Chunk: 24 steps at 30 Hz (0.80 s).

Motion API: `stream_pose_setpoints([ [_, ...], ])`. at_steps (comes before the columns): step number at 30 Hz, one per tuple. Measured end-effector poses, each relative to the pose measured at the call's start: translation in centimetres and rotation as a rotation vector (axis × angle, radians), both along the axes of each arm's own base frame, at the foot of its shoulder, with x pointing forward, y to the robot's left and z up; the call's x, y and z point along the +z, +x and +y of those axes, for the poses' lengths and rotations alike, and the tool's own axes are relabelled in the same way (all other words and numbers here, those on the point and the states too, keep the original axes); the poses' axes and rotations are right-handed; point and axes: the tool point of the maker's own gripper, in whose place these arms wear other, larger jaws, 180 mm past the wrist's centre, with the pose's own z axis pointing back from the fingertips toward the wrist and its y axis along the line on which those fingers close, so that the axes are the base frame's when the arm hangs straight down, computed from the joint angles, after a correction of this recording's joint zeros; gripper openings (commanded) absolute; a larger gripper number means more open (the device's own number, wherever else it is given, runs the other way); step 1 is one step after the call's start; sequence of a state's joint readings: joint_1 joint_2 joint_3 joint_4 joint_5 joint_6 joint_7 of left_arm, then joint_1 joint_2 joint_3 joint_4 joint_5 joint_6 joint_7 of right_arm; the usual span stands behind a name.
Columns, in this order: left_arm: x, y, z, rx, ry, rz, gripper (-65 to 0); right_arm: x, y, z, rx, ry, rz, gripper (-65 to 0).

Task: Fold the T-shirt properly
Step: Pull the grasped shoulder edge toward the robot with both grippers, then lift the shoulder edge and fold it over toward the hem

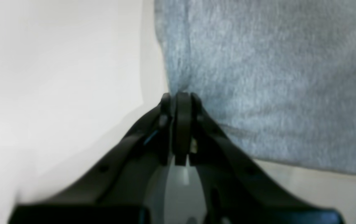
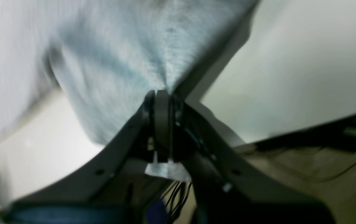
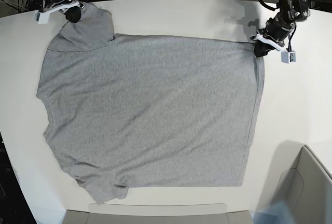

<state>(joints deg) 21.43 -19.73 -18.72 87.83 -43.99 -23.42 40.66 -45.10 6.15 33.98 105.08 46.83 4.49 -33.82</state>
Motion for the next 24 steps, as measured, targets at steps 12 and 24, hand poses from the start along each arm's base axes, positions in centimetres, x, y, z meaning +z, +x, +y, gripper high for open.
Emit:
stream_pose_setpoints([
  [12, 2.7, -4.8, 2.3, 0.013, 0.098, 0.021, -65.0, 3.8, -1.3, -3.9, -0.022, -0.124, -0.003, -65.0],
  [24, 5.7, -5.2, 2.8, 0.025, 0.149, -0.038, -65.0, 6.7, 1.5, -2.7, 0.025, -0.082, -0.095, -65.0],
])
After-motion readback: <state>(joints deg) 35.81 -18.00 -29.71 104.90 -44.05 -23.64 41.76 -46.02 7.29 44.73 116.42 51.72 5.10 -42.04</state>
